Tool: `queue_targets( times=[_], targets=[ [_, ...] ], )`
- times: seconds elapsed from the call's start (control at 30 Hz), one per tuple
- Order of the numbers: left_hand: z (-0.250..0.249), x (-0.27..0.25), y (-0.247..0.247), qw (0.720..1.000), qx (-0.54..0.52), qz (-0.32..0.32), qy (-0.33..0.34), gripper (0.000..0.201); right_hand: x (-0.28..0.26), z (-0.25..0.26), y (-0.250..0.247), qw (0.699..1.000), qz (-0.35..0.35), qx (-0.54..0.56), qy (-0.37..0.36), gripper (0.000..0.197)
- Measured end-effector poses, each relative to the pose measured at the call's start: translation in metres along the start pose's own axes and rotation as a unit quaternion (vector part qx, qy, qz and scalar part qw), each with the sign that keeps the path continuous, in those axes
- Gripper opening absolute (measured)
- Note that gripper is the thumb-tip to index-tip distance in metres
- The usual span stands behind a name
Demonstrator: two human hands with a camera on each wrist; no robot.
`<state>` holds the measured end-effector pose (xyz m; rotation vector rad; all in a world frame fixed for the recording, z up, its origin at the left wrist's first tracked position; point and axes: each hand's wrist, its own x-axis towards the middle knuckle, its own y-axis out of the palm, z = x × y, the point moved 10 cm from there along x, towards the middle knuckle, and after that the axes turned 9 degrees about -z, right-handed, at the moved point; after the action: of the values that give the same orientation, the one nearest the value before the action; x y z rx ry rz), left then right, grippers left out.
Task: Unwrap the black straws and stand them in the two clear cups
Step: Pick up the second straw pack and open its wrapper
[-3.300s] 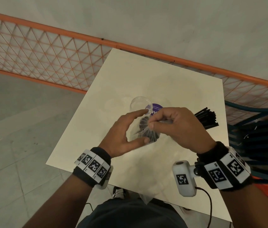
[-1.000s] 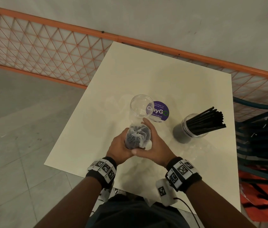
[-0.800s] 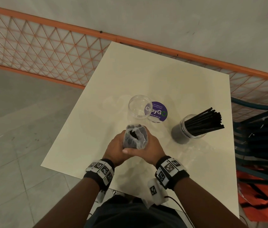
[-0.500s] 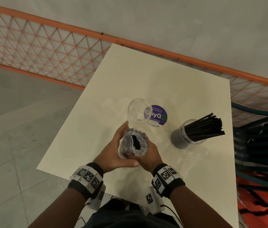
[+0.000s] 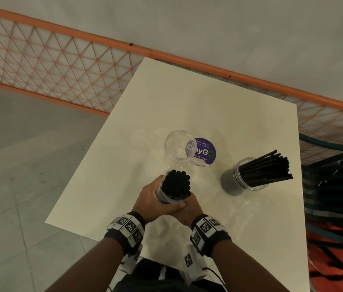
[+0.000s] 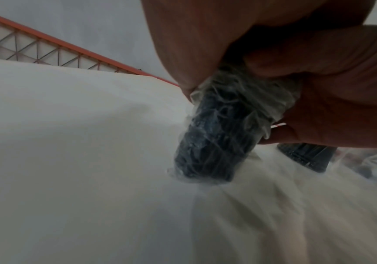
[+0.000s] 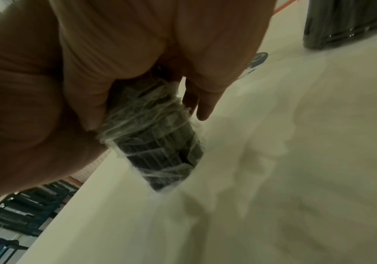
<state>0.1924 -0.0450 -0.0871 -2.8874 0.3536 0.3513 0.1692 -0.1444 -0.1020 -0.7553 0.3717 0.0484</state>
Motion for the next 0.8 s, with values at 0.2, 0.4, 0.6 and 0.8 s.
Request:
queue_targets(
  times=[0.2, 0.4, 0.6, 0.8],
  targets=[
    [-0.019, 0.014, -0.009, 0.995, -0.080, -0.033, -0.048, 0.060, 0.001, 0.011, -0.018, 0.987, -0.042, 0.150, 0.033, 0.073],
    [-0.064, 0.029, 0.015, 0.975, -0.200, 0.046, -0.083, 0.068, -0.005, 0.031, -0.067, 0.962, -0.084, 0.259, 0.033, 0.079],
    [-0.085, 0.030, 0.029, 0.952, -0.258, 0.107, -0.129, 0.041, -0.009, 0.057, -0.095, 0.970, -0.025, 0.243, -0.015, 0.087],
    [-0.084, 0.044, 0.019, 0.908, -0.353, 0.084, -0.211, 0.042, -0.021, 0.053, -0.124, 0.968, 0.012, 0.242, -0.062, 0.064]
  ],
)
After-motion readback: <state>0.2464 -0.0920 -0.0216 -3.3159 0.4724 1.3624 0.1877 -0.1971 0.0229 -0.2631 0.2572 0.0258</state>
